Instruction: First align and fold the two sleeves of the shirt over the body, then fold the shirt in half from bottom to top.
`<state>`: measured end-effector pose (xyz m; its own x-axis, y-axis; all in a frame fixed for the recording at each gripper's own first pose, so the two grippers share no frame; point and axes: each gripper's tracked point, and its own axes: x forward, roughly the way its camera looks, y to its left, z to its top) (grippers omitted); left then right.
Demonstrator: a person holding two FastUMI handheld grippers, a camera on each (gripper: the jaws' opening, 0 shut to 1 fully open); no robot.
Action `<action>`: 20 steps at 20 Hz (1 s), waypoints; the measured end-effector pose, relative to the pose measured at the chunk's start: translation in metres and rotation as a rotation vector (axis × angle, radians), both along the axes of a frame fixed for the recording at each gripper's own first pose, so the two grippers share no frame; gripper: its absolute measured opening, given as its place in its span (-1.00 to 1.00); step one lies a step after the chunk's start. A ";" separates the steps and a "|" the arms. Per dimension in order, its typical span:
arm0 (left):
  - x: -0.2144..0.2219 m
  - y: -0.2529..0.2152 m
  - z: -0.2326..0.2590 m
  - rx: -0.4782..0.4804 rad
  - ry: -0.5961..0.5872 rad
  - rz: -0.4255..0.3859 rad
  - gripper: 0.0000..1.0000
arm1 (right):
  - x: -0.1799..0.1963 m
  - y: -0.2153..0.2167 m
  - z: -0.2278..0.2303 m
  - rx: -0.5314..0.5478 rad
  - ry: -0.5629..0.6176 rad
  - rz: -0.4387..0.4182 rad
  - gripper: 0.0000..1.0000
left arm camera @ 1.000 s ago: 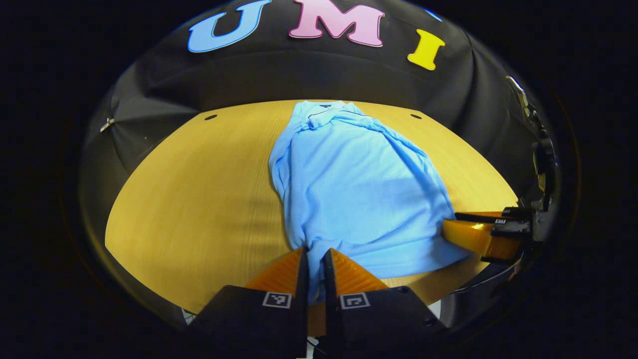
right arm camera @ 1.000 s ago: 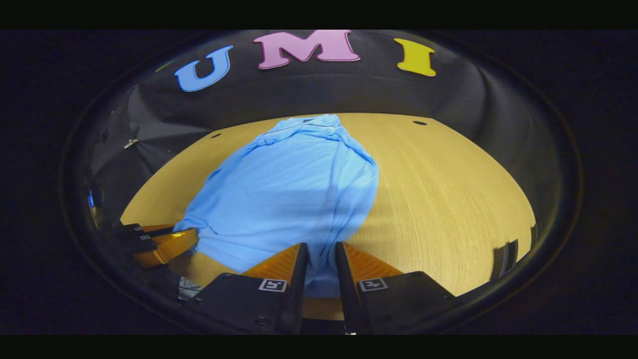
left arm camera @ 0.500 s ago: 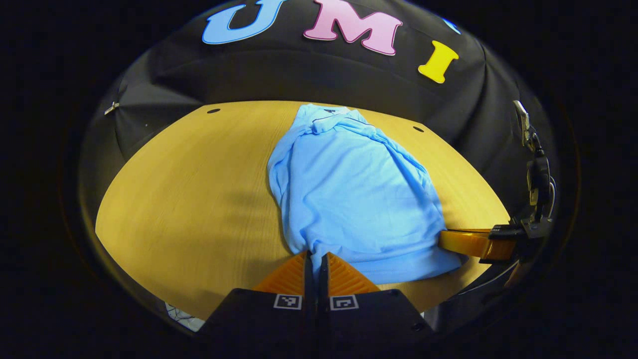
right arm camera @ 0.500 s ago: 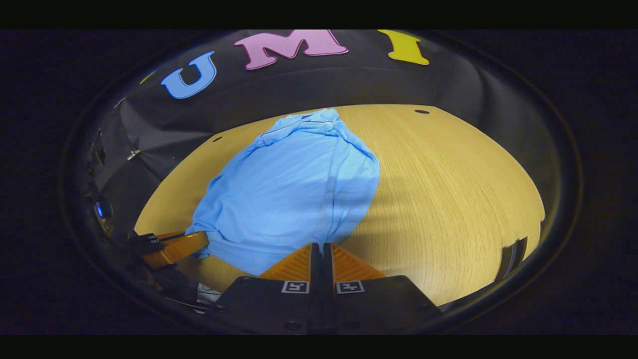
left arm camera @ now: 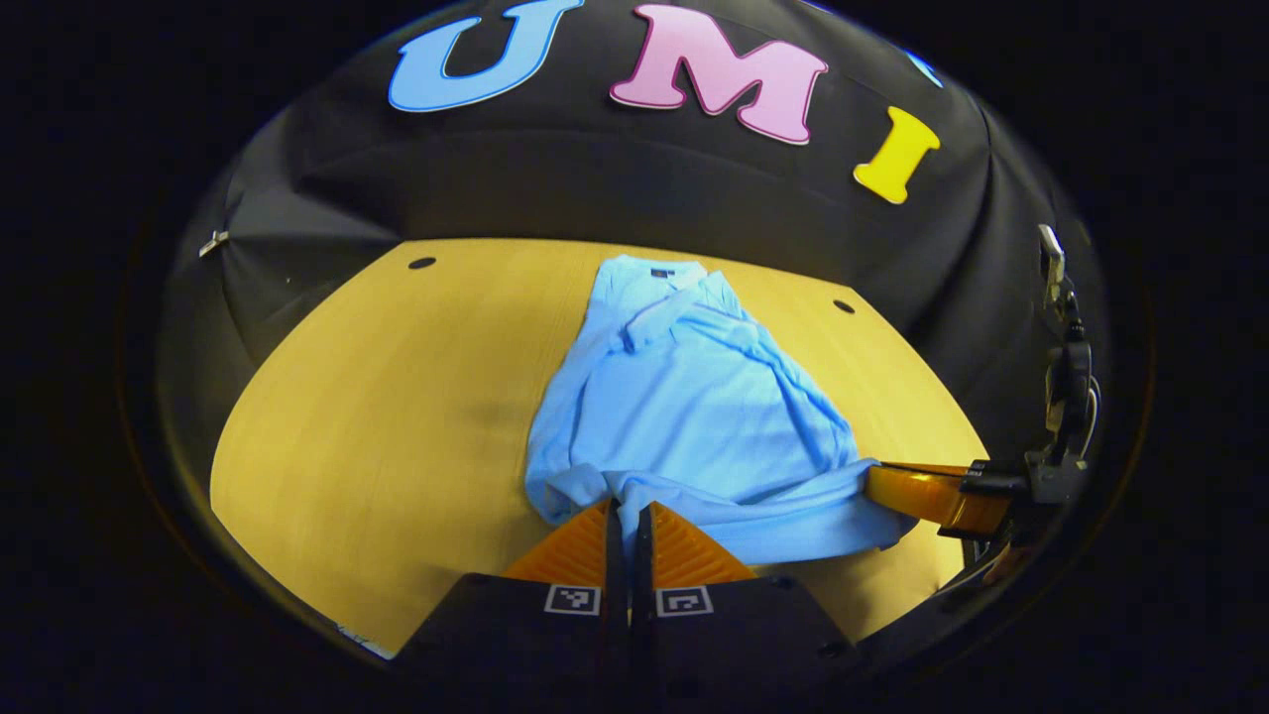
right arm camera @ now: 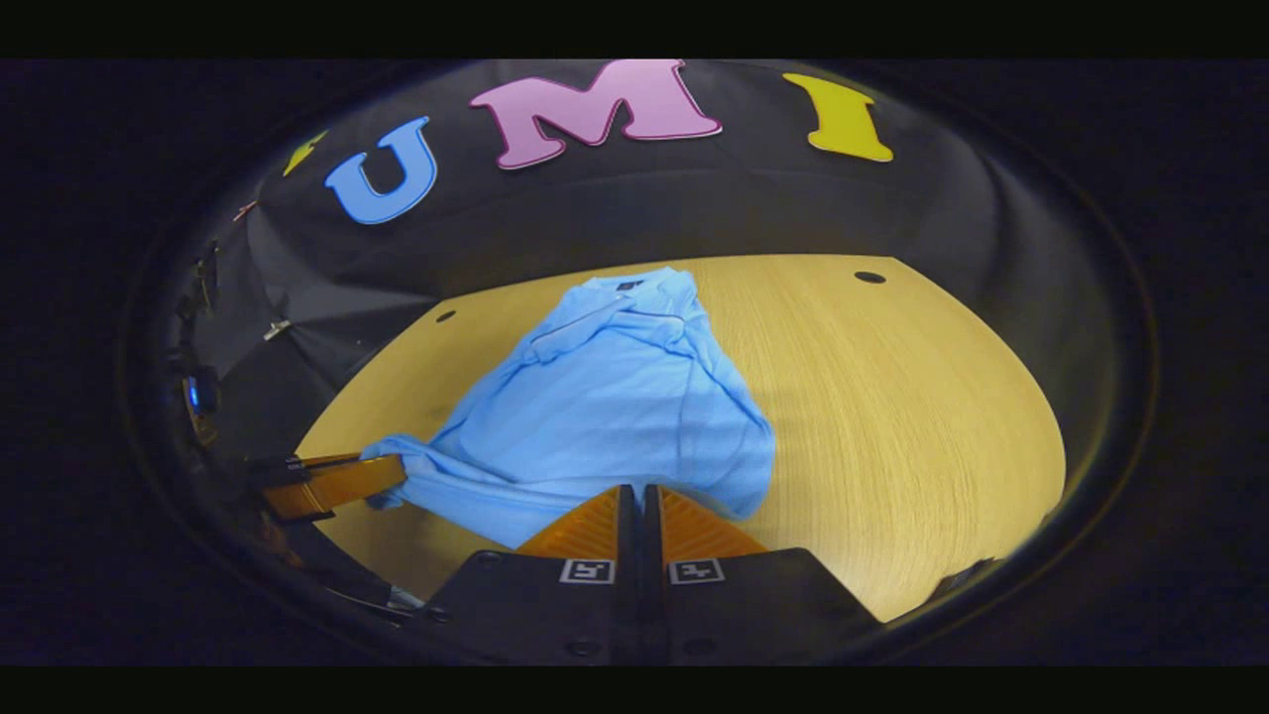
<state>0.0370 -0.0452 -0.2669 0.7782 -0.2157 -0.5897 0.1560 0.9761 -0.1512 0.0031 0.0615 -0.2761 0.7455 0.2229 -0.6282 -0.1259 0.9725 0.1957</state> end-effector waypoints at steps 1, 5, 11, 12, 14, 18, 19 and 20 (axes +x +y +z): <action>0.013 -0.001 0.009 -0.008 -0.010 0.003 -0.88 | 0.014 -0.001 0.007 0.007 -0.017 0.000 -0.80; 0.069 -0.008 0.044 -0.016 -0.065 0.028 -0.88 | 0.078 -0.001 0.034 0.015 -0.089 0.032 -0.90; 0.170 -0.024 0.092 -0.044 -0.167 0.044 -0.88 | 0.197 0.001 0.082 0.063 -0.230 0.028 -0.90; 0.186 -0.024 0.097 -0.039 -0.184 0.045 -0.98 | 0.213 0.002 0.086 0.071 -0.242 0.025 -1.00; 0.217 -0.024 0.104 -0.026 -0.204 0.041 -0.88 | 0.244 0.003 0.092 0.074 -0.270 0.027 -1.00; 0.279 -0.024 0.101 -0.024 -0.228 0.040 -0.88 | 0.303 0.004 0.102 0.070 -0.319 0.031 -1.00; 0.293 -0.025 0.100 -0.037 -0.232 0.038 -0.88 | 0.317 0.004 0.102 0.059 -0.333 0.031 -0.80; 0.309 -0.027 0.097 -0.048 -0.238 0.032 -0.88 | 0.332 0.005 0.100 0.047 -0.344 0.033 -0.80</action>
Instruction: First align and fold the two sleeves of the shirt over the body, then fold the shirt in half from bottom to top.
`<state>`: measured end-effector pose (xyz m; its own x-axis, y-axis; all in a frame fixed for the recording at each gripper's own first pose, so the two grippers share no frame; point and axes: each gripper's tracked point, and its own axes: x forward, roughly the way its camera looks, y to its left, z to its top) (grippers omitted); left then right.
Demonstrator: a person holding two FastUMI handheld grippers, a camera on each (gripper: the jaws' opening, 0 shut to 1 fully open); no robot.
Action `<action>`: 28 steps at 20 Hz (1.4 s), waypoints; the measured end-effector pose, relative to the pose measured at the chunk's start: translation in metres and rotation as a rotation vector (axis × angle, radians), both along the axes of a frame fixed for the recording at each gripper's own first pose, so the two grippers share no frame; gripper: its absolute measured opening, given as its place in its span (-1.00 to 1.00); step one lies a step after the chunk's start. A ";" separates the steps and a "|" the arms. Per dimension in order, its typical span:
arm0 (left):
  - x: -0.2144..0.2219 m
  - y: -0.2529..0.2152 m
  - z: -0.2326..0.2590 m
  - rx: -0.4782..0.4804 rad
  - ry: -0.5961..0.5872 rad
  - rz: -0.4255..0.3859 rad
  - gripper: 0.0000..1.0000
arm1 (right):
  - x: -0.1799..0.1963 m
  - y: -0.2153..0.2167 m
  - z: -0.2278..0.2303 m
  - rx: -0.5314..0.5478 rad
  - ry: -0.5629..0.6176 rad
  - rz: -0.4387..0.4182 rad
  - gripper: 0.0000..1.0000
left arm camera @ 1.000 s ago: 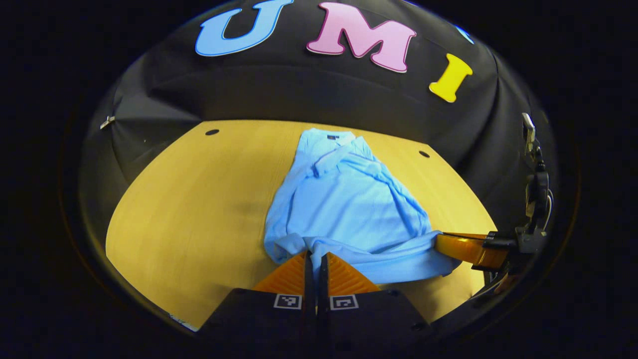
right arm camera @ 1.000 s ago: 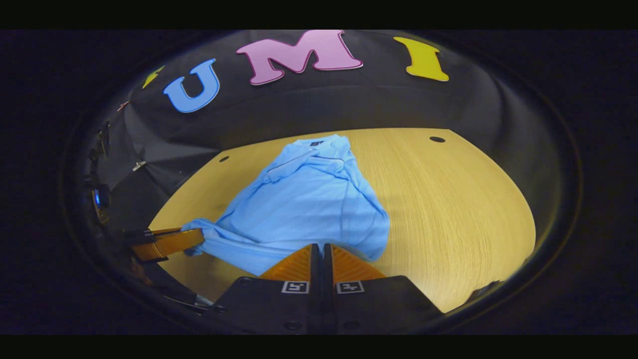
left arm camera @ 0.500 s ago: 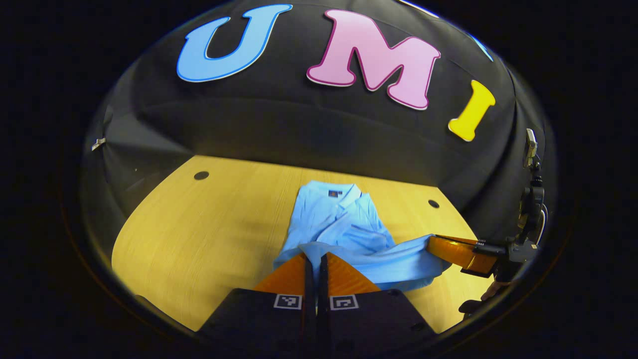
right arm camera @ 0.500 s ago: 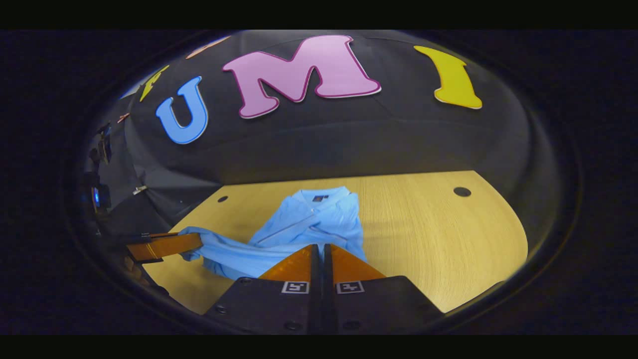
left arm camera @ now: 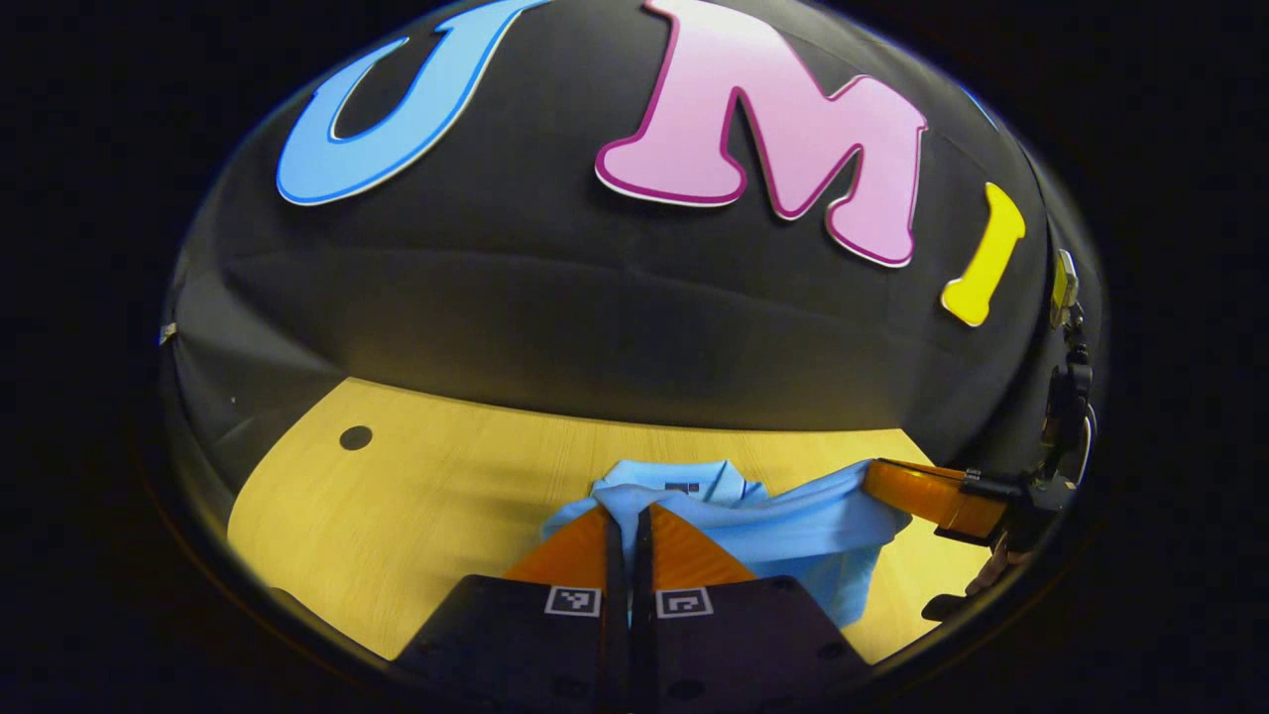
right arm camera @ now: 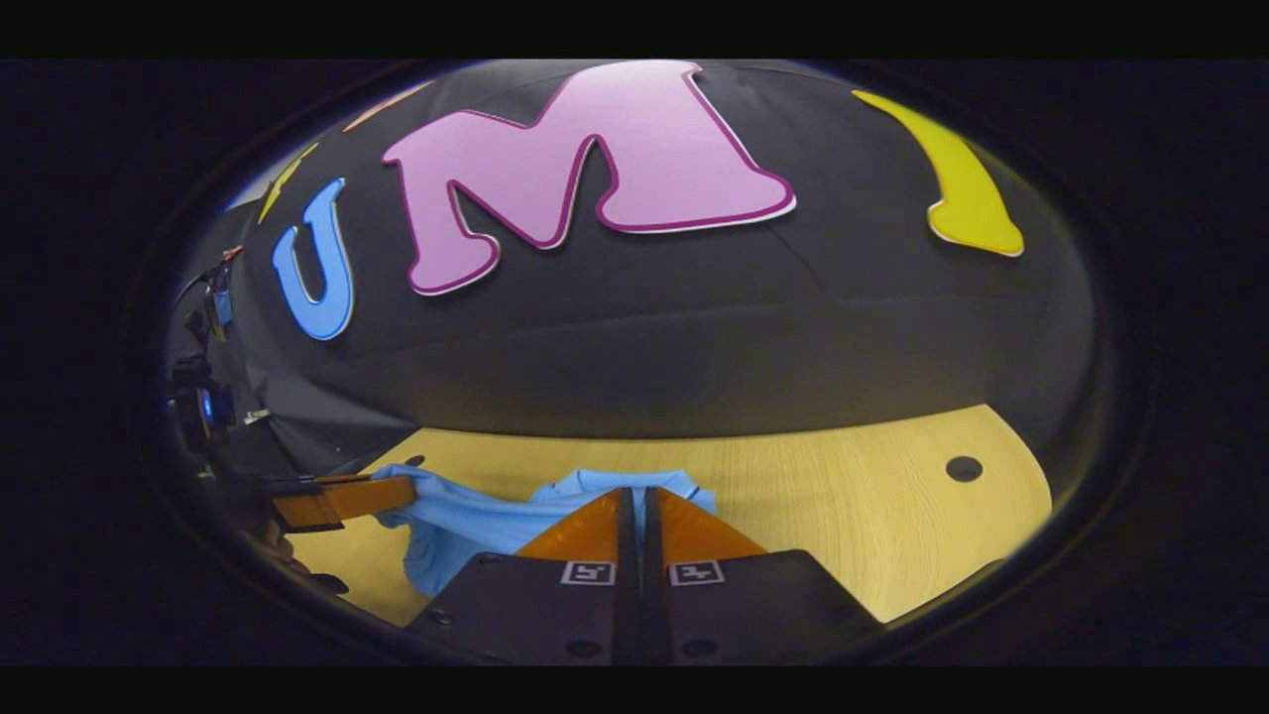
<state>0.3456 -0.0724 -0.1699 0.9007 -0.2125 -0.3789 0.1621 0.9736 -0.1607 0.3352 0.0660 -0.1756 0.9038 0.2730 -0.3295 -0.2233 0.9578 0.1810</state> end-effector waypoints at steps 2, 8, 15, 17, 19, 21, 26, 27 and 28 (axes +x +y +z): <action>0.032 -0.004 -0.008 -0.007 -0.024 -0.036 -0.88 | 0.027 0.000 -0.007 -0.014 -0.013 -0.006 -0.79; 0.099 -0.011 -0.064 -0.019 0.003 -0.083 -0.89 | 0.077 -0.010 -0.073 -0.037 0.066 -0.068 -0.91; 0.106 -0.003 -0.099 0.076 0.028 -0.009 -0.64 | 0.084 -0.008 -0.103 -0.114 0.054 -0.058 -0.64; 0.098 -0.010 -0.084 0.070 -0.008 -0.027 -0.12 | 0.074 -0.012 -0.086 -0.091 0.011 -0.074 -0.24; 0.084 -0.010 -0.058 0.079 -0.081 -0.031 0.61 | 0.058 -0.022 -0.071 -0.103 -0.021 -0.094 0.51; 0.061 -0.010 -0.031 0.111 -0.162 -0.027 1.00 | 0.039 -0.031 -0.053 -0.111 -0.052 -0.119 0.86; -0.029 -0.018 0.032 0.139 -0.288 -0.040 0.99 | -0.033 -0.048 0.008 -0.097 -0.127 -0.203 0.97; -0.051 -0.018 0.046 0.129 -0.304 -0.045 0.99 | -0.047 -0.050 0.024 -0.104 -0.145 -0.213 0.96; -0.066 -0.023 0.060 0.116 -0.323 -0.043 0.99 | -0.064 -0.051 0.039 -0.111 -0.163 -0.217 0.96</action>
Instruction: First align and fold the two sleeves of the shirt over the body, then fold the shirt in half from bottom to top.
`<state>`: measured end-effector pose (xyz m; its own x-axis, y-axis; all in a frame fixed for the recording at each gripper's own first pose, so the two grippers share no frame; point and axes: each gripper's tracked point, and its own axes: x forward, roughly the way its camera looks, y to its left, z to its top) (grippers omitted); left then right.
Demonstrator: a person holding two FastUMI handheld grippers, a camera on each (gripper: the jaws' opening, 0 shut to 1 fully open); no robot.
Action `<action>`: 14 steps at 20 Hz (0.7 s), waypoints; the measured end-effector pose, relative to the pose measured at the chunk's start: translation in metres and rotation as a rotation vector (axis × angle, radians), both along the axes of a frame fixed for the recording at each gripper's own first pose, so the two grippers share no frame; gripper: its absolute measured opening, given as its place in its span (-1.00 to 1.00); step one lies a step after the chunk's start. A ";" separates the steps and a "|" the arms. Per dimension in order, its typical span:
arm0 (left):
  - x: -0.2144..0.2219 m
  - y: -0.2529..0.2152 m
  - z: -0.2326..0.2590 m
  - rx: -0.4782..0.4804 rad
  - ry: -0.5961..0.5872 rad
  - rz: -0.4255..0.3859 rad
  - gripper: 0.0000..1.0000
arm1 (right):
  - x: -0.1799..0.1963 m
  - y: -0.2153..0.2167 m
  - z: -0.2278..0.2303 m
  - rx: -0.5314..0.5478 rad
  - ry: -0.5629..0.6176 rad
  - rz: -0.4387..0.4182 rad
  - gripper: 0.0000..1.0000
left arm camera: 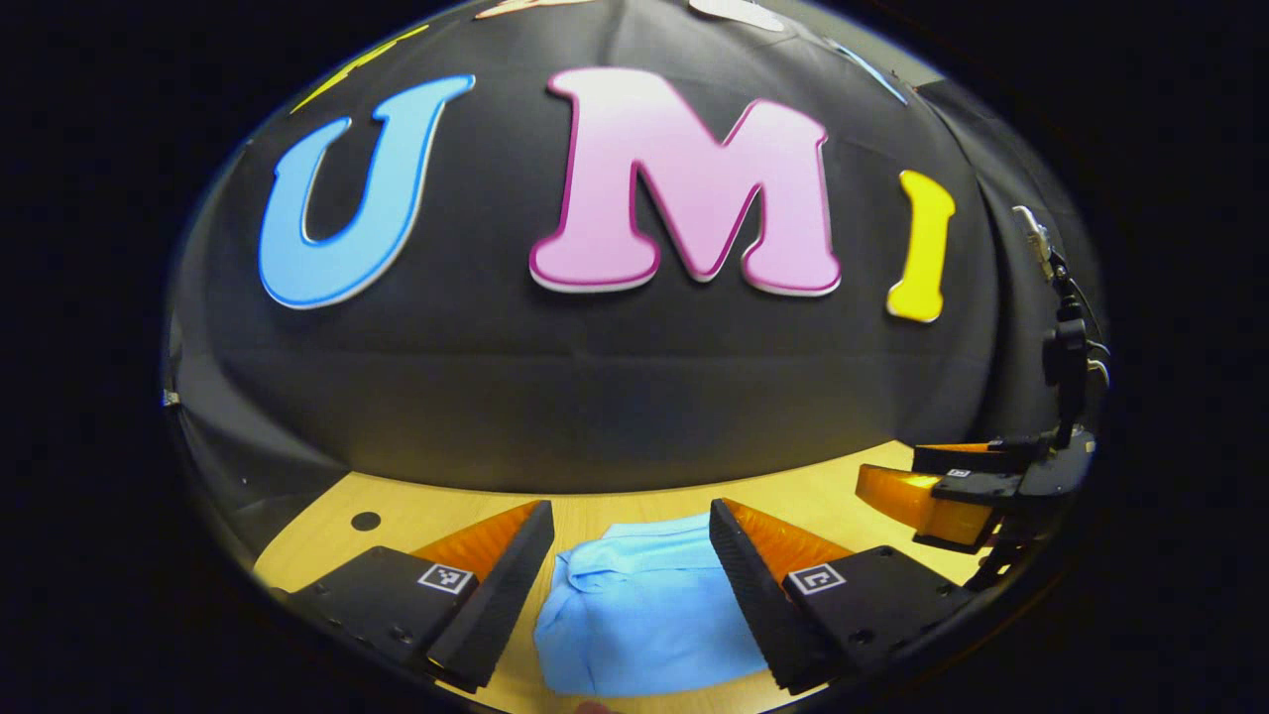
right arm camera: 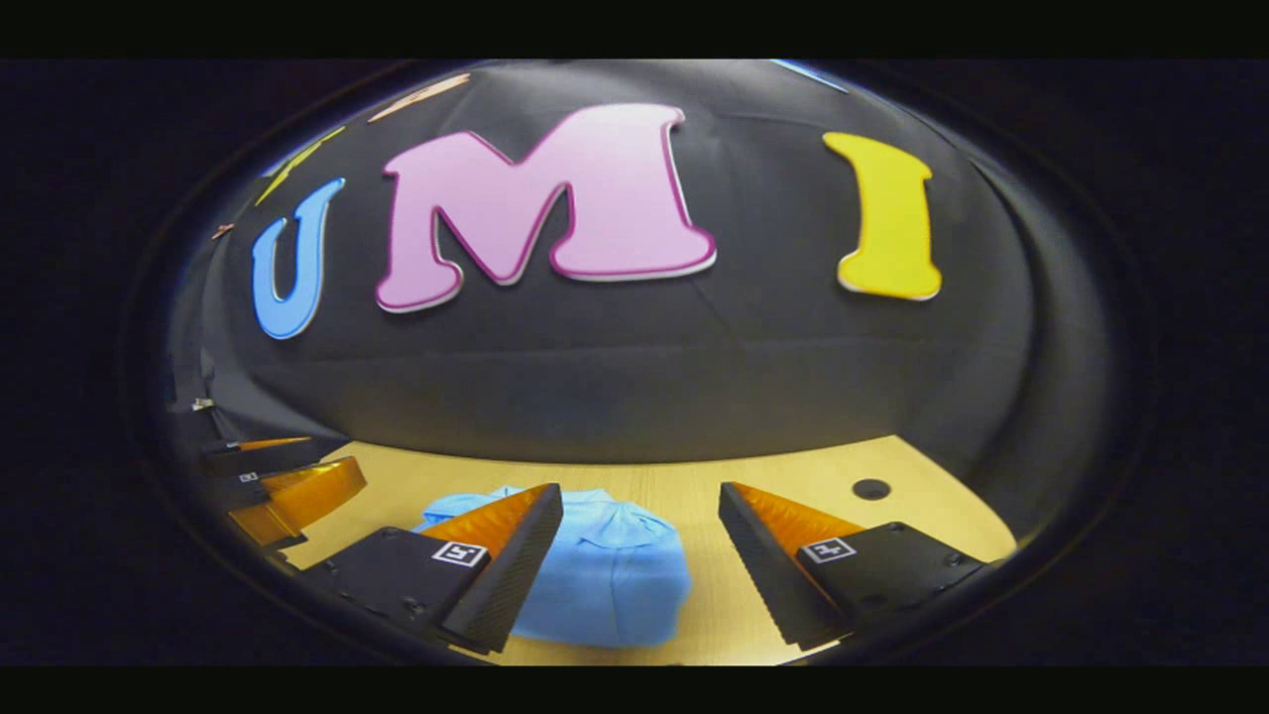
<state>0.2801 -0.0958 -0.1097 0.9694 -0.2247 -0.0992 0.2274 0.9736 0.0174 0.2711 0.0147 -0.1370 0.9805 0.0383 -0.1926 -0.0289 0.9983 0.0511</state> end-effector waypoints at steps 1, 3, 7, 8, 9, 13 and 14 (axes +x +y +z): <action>-0.020 0.003 0.014 -0.006 -0.021 0.006 0.99 | -0.018 0.000 0.015 -0.003 -0.014 -0.008 0.97; -0.061 0.008 0.039 0.006 -0.066 0.016 0.98 | -0.055 0.002 0.043 0.008 -0.041 -0.025 0.96; -0.144 0.005 0.084 -0.018 -0.121 -0.008 0.98 | -0.133 0.004 0.095 0.013 -0.109 -0.056 0.96; -0.167 0.008 0.094 -0.023 -0.132 -0.009 0.99 | -0.154 0.003 0.106 0.006 -0.129 -0.060 0.96; -0.188 0.013 0.104 -0.029 -0.142 -0.007 0.99 | -0.173 0.005 0.115 0.007 -0.146 -0.059 0.95; -0.255 0.025 0.121 -0.106 -0.142 0.015 0.98 | -0.242 0.018 0.138 -0.006 -0.181 -0.039 0.96; -0.270 0.028 0.123 -0.131 -0.132 0.021 0.98 | -0.257 0.022 0.142 -0.005 -0.188 -0.035 0.96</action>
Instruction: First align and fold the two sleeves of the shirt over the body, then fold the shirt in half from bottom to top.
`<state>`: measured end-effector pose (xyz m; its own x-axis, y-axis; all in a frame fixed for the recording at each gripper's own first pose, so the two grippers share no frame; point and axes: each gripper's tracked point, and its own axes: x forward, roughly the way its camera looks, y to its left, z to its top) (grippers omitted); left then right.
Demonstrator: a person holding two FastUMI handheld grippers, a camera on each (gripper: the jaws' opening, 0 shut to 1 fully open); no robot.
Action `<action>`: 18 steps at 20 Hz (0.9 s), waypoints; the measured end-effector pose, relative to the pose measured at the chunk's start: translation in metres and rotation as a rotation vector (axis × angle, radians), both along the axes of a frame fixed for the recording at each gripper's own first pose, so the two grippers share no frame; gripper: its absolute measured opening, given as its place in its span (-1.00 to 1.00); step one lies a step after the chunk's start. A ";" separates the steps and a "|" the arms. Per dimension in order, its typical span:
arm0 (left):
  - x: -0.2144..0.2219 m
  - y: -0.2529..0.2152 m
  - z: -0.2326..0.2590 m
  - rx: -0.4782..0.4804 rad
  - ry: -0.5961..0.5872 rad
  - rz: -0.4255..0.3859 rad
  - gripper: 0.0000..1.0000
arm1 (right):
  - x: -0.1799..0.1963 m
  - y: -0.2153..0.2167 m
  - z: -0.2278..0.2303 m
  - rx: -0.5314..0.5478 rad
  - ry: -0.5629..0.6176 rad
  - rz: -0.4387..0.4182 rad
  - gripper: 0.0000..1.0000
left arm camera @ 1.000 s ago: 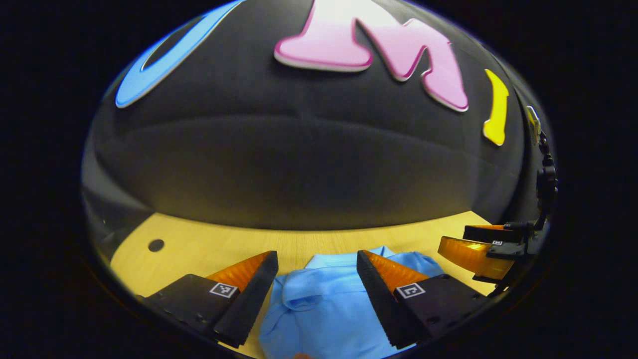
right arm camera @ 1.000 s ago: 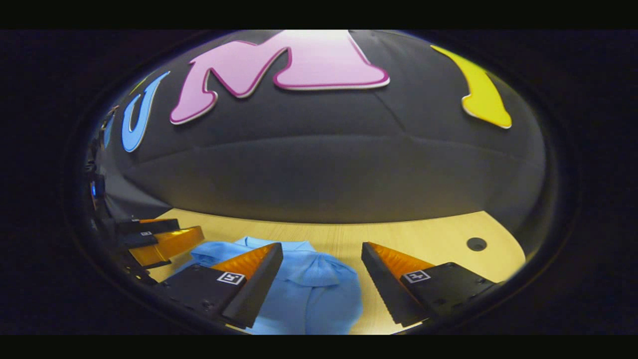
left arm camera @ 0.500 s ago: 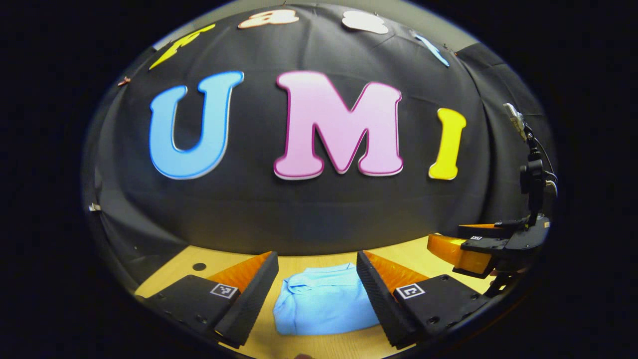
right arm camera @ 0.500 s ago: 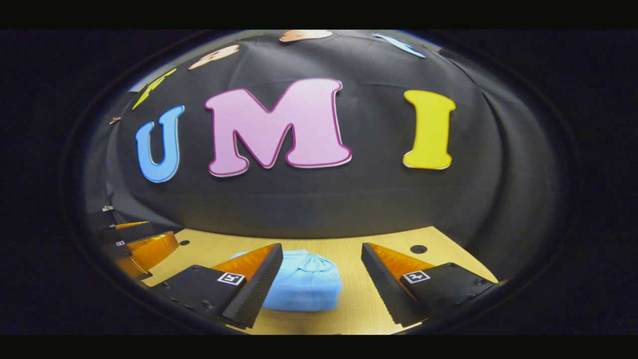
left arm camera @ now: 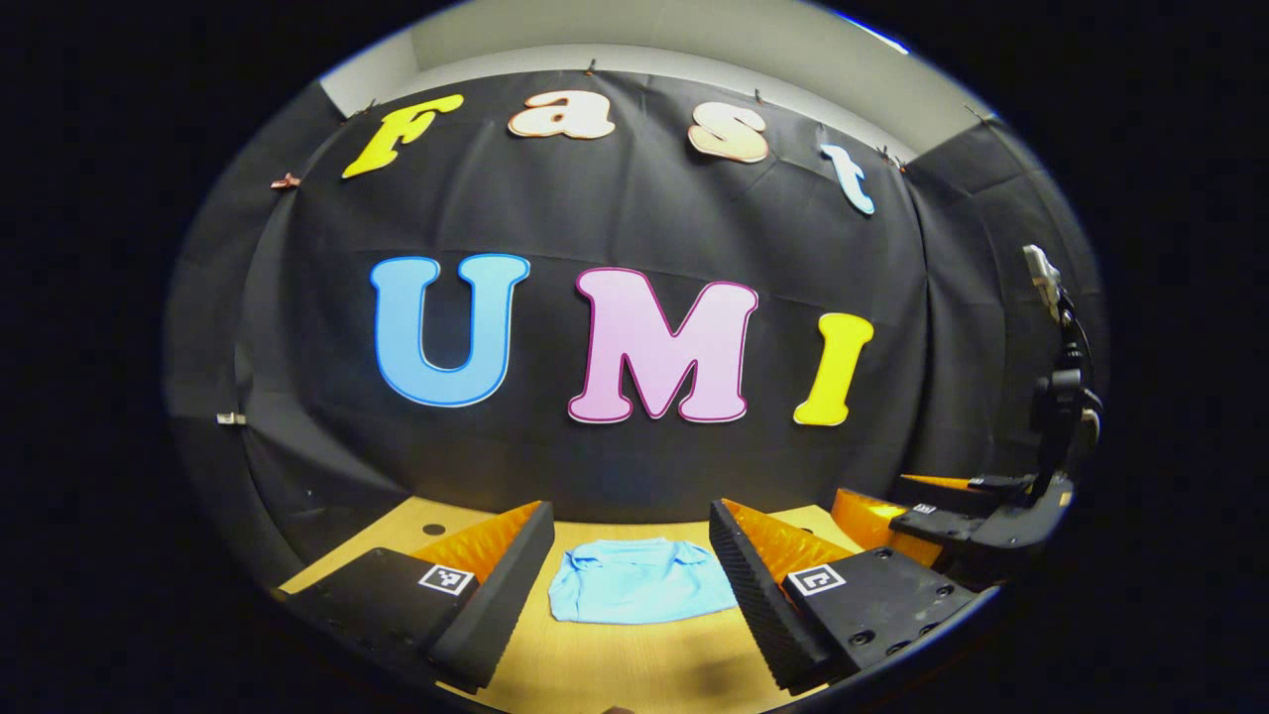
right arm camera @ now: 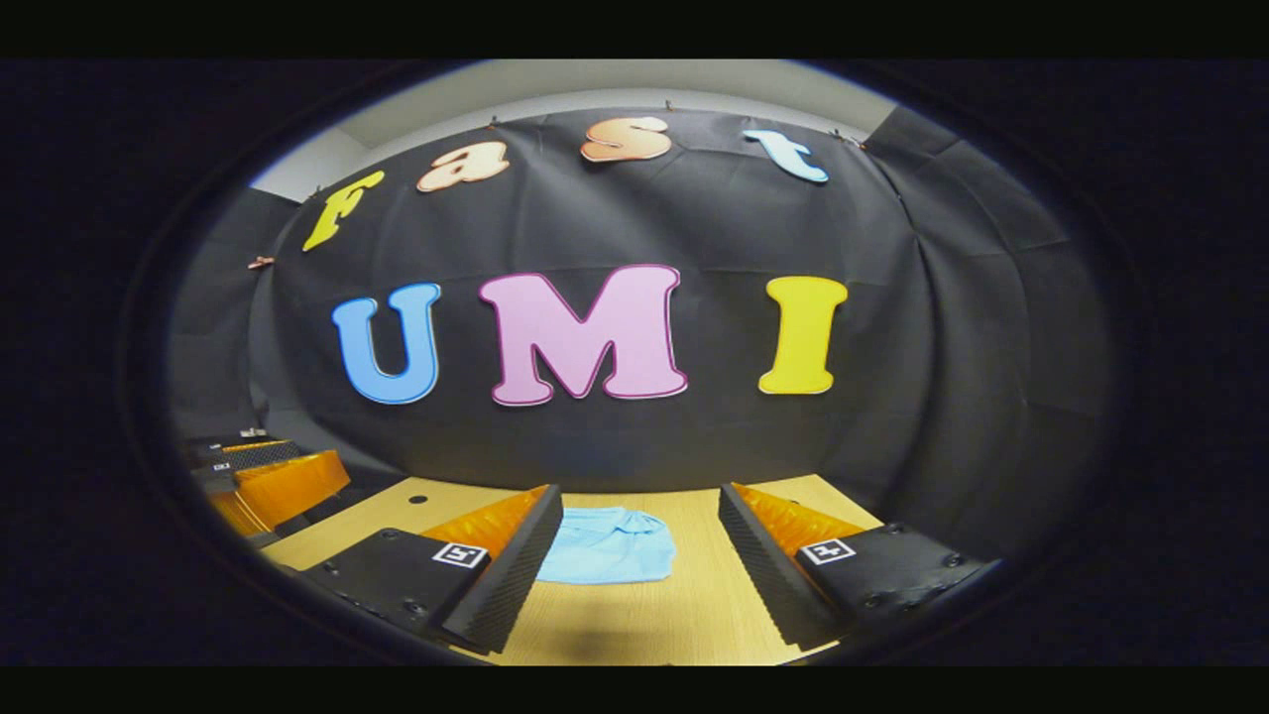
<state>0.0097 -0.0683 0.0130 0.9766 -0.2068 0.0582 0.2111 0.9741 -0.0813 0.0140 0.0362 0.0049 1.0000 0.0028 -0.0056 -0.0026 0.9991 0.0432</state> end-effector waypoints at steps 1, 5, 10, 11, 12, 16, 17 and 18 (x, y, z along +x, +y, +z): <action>-0.018 0.002 0.002 -0.026 0.014 -0.004 0.98 | -0.017 0.004 0.005 0.005 -0.010 0.004 0.96; -0.077 0.026 0.010 -0.028 -0.014 0.028 0.97 | -0.072 0.024 0.024 -0.019 -0.043 0.060 0.96; -0.139 0.042 0.007 -0.050 0.011 0.051 0.94 | -0.123 0.036 0.041 -0.005 -0.053 0.100 0.96; -0.148 0.047 0.009 -0.042 0.008 0.054 0.94 | -0.131 0.036 0.044 -0.010 -0.062 0.100 0.96; -0.157 0.049 0.009 -0.031 0.007 0.055 0.94 | -0.137 0.035 0.048 -0.009 -0.072 0.100 0.96; -0.181 0.056 0.011 0.022 -0.014 0.050 0.94 | -0.153 0.043 0.046 0.038 -0.068 0.119 0.95; -0.186 0.056 0.012 0.029 -0.017 0.047 0.94 | -0.157 0.045 0.045 0.044 -0.063 0.127 0.96; -0.191 0.056 0.014 0.034 -0.022 0.043 0.94 | -0.160 0.049 0.044 0.048 -0.061 0.136 0.95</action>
